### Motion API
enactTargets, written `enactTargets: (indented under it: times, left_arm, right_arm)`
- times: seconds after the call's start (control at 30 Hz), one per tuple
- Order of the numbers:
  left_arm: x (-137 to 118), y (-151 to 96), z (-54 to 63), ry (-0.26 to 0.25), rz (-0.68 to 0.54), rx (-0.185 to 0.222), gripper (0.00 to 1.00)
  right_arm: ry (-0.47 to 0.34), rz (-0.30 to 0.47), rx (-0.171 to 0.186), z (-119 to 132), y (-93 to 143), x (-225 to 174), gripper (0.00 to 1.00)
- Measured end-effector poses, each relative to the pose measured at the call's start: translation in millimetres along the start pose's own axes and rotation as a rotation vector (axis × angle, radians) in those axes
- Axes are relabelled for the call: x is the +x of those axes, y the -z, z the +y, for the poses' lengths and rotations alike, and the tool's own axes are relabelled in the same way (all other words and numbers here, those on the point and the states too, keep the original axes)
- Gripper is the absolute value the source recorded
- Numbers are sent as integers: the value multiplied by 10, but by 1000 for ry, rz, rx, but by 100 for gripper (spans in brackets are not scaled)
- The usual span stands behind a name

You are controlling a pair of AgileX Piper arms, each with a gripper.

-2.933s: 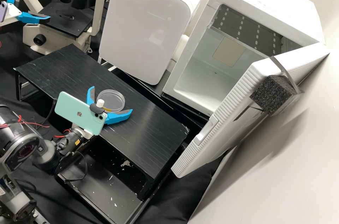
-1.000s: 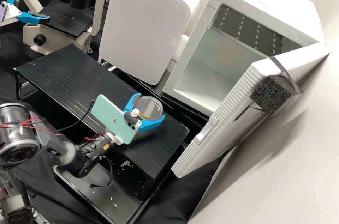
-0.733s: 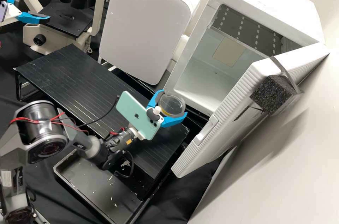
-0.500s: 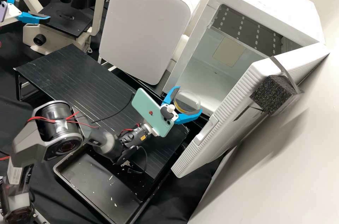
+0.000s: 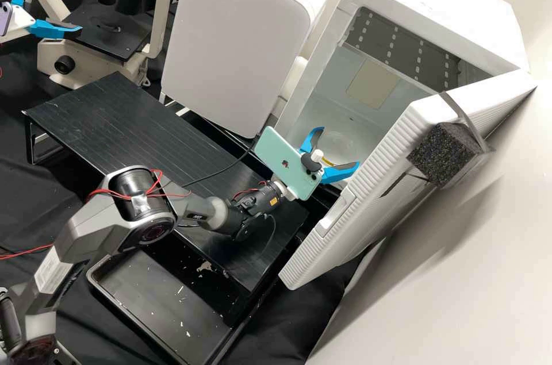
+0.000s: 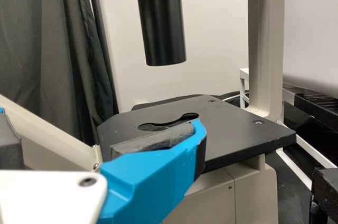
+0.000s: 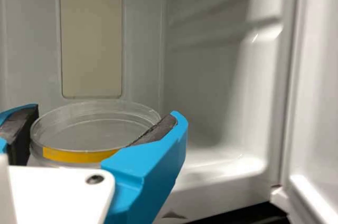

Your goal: Place the petri dish in the incubator

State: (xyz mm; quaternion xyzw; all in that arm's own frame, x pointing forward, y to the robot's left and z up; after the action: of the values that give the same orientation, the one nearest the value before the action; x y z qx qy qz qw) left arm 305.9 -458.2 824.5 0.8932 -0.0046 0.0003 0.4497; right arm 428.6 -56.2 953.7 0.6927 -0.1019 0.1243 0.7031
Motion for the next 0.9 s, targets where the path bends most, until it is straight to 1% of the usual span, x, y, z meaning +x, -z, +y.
enactTargets:
  times: [0.27,0.57,0.6,0.7,0.77,0.9]
  left_arm:
    - [0,0,0,0,0,0,100]
    - [0,0,0,0,0,0,100]
    - [0,0,0,0,0,0,100]
    - [0,0,0,0,0,0,100]
    - [0,0,0,0,0,0,100]
    - [0,0,0,0,0,0,100]
  right_arm:
    - [38,-42,-2,-124,-109,226,0]
    - [30,-41,8,-150,-115,280,0]
    - [30,-41,8,-149,-116,279,100]
    - [32,-40,8,-157,-108,281,100]
    - [32,-40,2,-157,-108,281,100]
    - [29,-42,5,-154,-110,281,100]
